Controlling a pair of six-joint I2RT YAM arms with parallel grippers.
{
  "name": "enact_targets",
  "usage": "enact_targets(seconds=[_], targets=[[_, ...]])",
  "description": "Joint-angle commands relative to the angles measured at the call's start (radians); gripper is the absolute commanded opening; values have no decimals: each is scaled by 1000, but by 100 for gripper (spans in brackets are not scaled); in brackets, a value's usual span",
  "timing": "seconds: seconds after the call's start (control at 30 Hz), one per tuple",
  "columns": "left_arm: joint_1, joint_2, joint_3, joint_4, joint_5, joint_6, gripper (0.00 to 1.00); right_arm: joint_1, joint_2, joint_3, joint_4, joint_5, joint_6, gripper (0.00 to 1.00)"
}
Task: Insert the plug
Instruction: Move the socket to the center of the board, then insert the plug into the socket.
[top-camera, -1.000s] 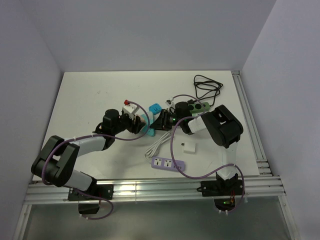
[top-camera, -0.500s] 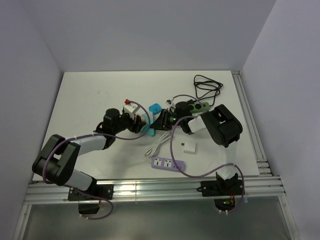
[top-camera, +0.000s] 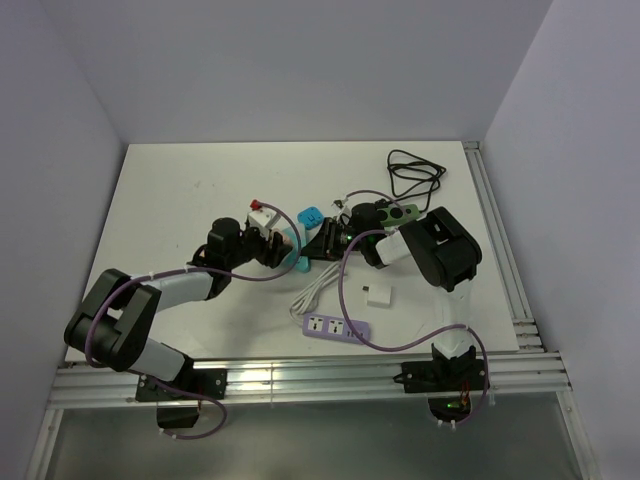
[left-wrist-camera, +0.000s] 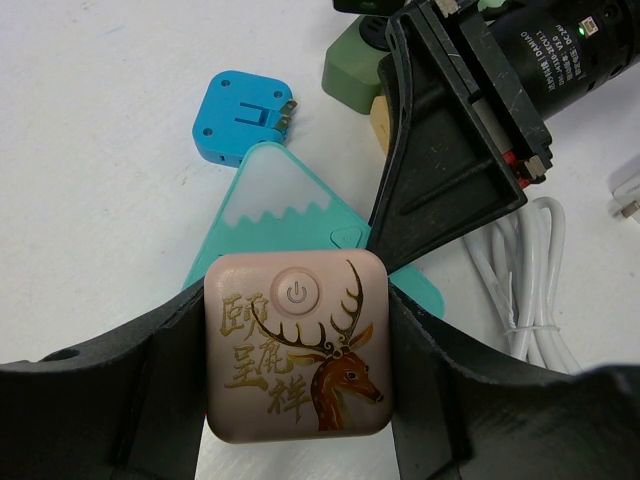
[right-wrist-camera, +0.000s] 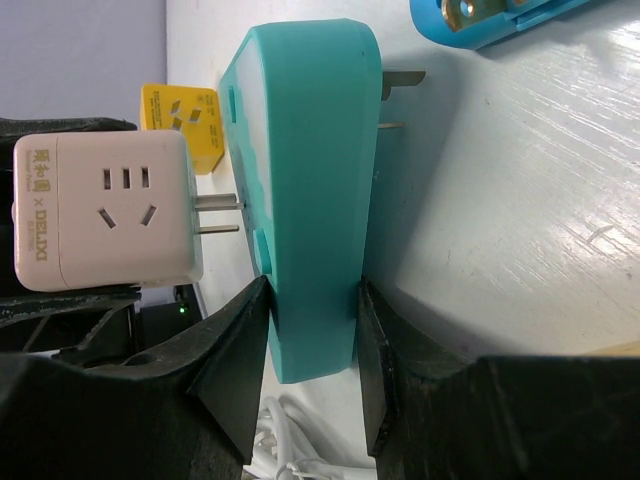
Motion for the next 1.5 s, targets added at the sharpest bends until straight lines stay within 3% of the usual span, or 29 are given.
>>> enact_targets(seconds=[0.0, 0.5, 1.47], targets=[[-7, -28, 0, 50, 16, 18, 0, -3, 41, 2, -71, 51, -43, 7], [-39, 12, 59, -39, -75, 11, 0, -3, 31, 2, -77, 62, -43, 7], [-53, 53, 63, -19, -95, -85, 0, -2, 31, 13, -86, 59, -24, 4]])
